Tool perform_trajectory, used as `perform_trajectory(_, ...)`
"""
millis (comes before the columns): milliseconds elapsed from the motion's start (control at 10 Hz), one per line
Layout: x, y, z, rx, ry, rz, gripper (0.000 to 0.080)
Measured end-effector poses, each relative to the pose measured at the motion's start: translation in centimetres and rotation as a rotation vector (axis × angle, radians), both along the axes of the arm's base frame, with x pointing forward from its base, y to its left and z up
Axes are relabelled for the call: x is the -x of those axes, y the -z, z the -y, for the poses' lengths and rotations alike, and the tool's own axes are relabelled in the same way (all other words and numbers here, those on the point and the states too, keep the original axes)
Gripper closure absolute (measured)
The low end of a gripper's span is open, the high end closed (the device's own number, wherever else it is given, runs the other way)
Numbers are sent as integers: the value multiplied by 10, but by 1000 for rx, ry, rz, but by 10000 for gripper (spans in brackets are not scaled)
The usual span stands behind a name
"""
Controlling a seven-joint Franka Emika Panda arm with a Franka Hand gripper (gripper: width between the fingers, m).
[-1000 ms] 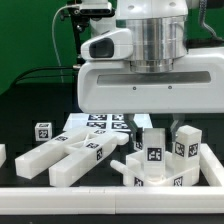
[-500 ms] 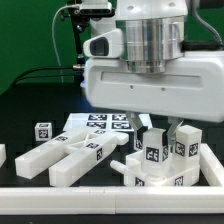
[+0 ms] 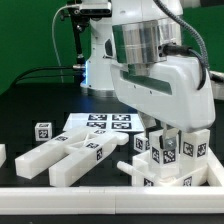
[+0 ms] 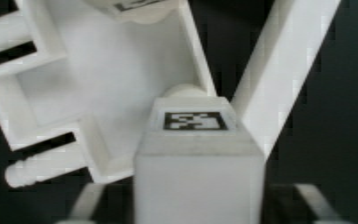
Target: Assemble chair
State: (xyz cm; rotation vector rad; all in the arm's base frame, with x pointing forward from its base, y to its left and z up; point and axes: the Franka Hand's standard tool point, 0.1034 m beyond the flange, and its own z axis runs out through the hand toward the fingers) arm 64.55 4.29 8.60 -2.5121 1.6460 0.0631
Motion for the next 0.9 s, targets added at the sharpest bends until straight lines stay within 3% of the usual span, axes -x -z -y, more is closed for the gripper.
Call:
perform_trajectory(100,1,-1,-2,12,-159,5,289)
perform_trajectory(200,0,-2,-3,17,-327,28,289)
perform_trajectory(300,2,-2,-4,22,-544,43,169)
perform_trajectory(700,5,0,-5,33,-820,73,150)
perform_trajectory(800,4,2,-8,74,-1059,107,151)
perform_trajectory(900,4,2,-10,87,-1169,126,151)
